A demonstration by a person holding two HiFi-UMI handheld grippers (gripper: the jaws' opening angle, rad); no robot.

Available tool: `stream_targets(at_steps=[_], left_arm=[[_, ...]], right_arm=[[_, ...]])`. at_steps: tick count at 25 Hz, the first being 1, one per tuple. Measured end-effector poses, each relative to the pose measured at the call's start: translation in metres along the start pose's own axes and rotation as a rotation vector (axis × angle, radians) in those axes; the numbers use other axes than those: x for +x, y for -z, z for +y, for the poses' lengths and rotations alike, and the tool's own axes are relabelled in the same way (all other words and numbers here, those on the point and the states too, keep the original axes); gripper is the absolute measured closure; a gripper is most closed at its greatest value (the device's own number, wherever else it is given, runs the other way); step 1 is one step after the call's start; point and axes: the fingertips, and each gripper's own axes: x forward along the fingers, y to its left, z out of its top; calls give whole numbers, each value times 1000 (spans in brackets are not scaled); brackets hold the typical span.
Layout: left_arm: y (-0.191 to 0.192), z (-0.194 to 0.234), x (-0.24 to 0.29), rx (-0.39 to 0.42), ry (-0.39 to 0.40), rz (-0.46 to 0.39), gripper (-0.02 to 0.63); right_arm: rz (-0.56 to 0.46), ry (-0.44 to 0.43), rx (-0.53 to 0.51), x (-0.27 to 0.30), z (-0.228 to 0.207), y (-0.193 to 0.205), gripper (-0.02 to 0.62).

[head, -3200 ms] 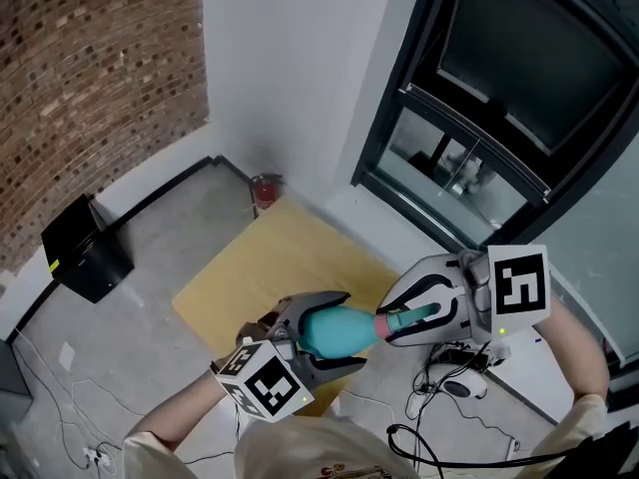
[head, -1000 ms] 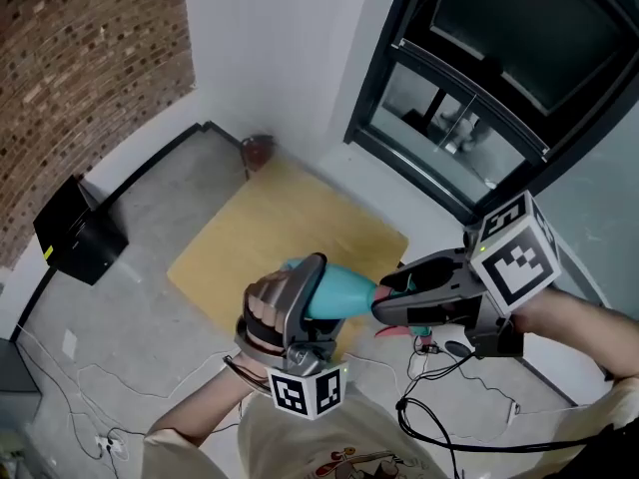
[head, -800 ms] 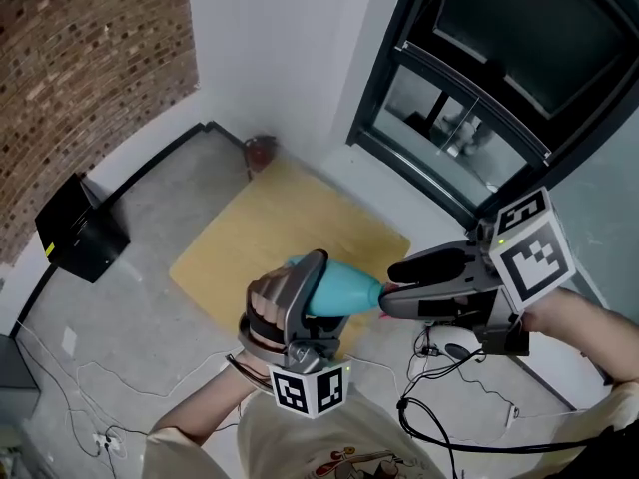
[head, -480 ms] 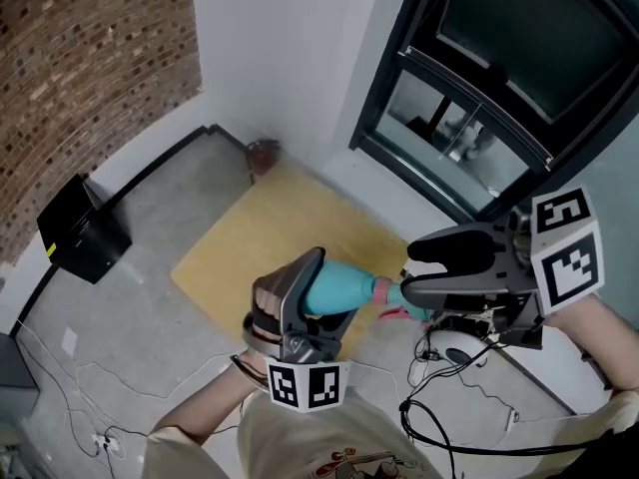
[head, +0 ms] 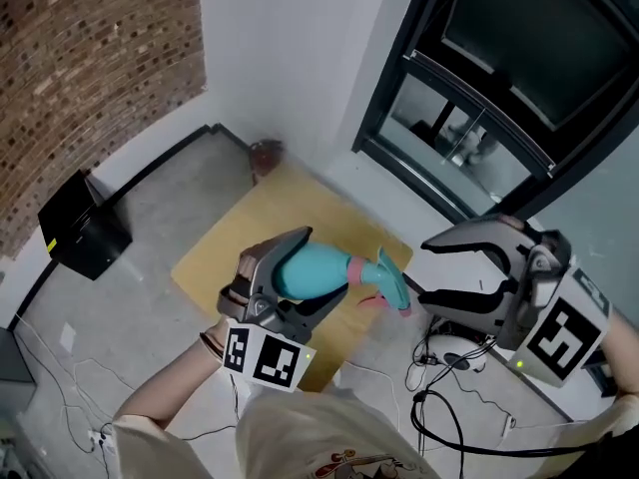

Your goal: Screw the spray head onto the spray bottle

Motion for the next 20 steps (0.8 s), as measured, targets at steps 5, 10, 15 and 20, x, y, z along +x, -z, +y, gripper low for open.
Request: stream_targets(at_steps=[5, 10, 15, 20], left_arm=[[-10, -17, -6, -39, 300, -47, 179], [-22, -33, -19, -77, 538, -35, 179], [-34, -37, -27, -101, 682, -29, 179], [-40, -44, -29, -54, 748, -17, 179]], right_arm=[[106, 283, -748, 13, -2, -2, 365], [68, 445, -1155, 15, 16, -20, 365], [42, 477, -1331, 19, 31, -34, 365], [48, 459, -1354, 28, 37, -33, 367]])
